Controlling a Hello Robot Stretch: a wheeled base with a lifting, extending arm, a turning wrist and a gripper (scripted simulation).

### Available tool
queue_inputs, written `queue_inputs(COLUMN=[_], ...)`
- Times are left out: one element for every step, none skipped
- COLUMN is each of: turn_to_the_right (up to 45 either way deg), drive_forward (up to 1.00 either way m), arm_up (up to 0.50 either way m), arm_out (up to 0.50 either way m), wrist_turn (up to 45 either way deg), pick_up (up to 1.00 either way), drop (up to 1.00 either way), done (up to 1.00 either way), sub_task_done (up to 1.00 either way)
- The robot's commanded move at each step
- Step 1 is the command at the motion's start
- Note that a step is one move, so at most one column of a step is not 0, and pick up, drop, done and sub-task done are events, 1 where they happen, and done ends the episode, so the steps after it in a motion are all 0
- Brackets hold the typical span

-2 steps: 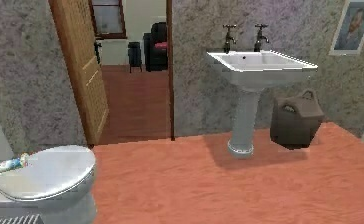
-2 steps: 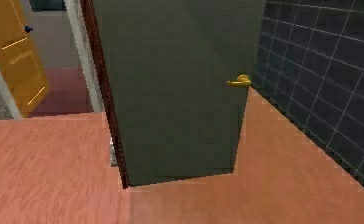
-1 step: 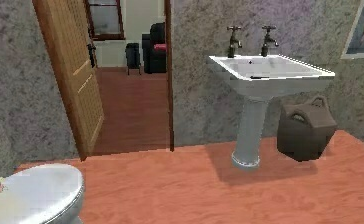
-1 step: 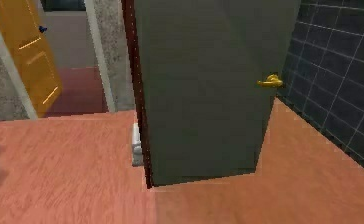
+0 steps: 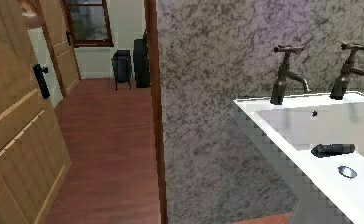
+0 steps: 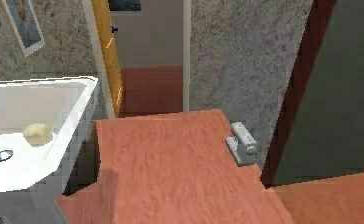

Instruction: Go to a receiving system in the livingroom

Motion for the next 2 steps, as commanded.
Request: queue_inputs(turn_to_the_right=[9.0, 0.0], drive_forward=[0.00, 0.35], arm_up=[0.00, 0.00], arm_out=[0.00, 0.00], wrist_turn=[0.0, 0.0], pick_up=[0.00, 0.00], drop=[0.00, 0.00], done=[0.00, 0.00], sub_task_done=[0.00, 0.00])
